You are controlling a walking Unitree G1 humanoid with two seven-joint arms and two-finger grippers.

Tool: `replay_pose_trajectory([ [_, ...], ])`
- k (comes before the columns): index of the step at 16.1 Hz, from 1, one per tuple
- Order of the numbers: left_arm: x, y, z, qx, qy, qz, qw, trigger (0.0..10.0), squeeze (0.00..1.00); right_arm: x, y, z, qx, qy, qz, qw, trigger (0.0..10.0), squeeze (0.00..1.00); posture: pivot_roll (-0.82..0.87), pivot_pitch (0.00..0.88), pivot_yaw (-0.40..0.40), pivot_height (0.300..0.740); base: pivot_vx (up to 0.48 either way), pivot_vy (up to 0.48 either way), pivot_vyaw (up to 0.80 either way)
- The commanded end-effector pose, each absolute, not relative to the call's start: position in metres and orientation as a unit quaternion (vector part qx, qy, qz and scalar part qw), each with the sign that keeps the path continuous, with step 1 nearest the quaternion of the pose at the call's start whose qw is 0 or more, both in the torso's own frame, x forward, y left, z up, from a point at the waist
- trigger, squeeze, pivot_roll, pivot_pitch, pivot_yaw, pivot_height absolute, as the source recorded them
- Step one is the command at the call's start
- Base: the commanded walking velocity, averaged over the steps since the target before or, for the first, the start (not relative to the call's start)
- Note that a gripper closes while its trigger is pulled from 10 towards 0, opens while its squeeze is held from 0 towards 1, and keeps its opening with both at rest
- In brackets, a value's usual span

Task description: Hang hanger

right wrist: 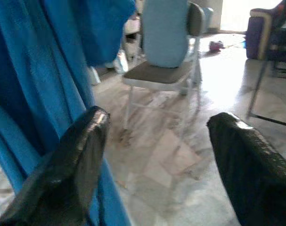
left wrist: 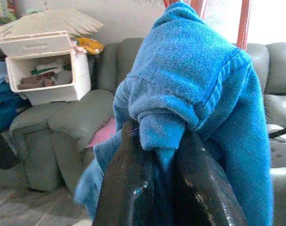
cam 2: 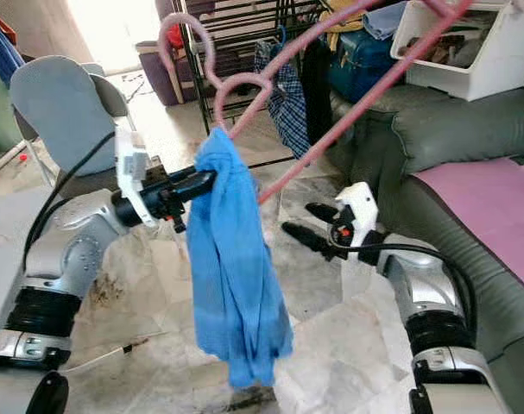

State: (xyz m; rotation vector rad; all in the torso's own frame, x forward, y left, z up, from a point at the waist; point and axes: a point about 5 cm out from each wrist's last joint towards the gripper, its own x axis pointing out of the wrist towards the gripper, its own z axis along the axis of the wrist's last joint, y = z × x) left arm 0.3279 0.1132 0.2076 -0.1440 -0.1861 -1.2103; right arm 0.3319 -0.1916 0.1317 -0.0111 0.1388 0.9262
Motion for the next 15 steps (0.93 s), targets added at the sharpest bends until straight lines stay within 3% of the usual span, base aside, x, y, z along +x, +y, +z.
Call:
replay_pose_trajectory([
  [1,0.327,0.11,0.224,-0.053,-0.115,-0.578,0.806,0.0,0.0,0.334,-0.178,0.138,-0.008,0.058,0.476,0.878,10.0,1.0,-0.14,0.0,0.113,0.736,0.0,0.0,0.0],
  [9,0.322,0.102,0.226,-0.052,-0.12,-0.587,0.799,0.0,0.0,0.338,-0.162,0.138,0.0,0.06,0.497,0.866,10.0,1.0,-0.13,0.0,0.106,0.736,0.0,0.0,0.0],
  [15,0.318,0.087,0.243,-0.055,-0.153,-0.598,0.785,0.0,0.0,0.333,-0.136,0.124,0.024,0.077,0.526,0.847,10.0,1.0,-0.13,0.0,0.105,0.736,0.0,0.0,0.0],
])
